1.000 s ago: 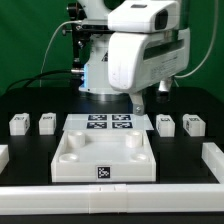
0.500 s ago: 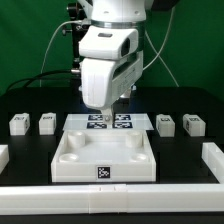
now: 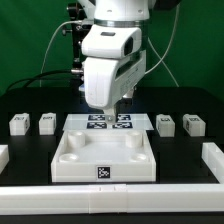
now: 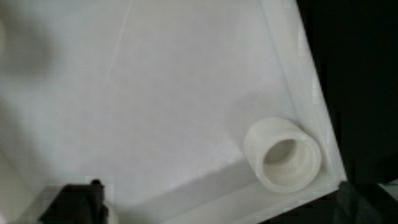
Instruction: Assemble one leg
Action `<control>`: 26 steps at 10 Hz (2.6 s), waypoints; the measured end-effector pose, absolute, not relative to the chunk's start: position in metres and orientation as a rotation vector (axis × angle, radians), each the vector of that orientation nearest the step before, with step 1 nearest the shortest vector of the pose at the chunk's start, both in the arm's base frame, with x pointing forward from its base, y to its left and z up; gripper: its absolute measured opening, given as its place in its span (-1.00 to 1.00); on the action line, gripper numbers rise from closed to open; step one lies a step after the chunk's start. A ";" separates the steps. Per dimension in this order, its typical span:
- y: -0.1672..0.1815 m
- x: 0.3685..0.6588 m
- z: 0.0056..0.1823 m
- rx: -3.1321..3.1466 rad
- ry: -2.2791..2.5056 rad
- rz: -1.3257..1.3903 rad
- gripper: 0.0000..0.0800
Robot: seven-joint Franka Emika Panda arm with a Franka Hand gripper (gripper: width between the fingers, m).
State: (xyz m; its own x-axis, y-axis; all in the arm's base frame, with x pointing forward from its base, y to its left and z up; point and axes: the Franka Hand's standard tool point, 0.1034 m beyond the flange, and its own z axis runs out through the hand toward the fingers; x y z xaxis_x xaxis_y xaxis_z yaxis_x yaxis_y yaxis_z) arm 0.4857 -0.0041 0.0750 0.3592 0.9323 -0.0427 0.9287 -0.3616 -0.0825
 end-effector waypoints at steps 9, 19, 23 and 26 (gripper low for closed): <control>-0.023 0.435 0.026 -2.149 -2.118 0.178 0.63; -0.021 0.432 0.011 -2.136 -2.098 0.198 -0.49; -0.022 0.435 0.012 -2.144 -2.104 0.185 -0.81; -0.022 0.435 0.012 -2.145 -2.104 0.184 -0.81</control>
Offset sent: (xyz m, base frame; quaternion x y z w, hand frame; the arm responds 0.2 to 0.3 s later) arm -0.0302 -0.0008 -0.0119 -0.0010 -0.0111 -0.1881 0.9821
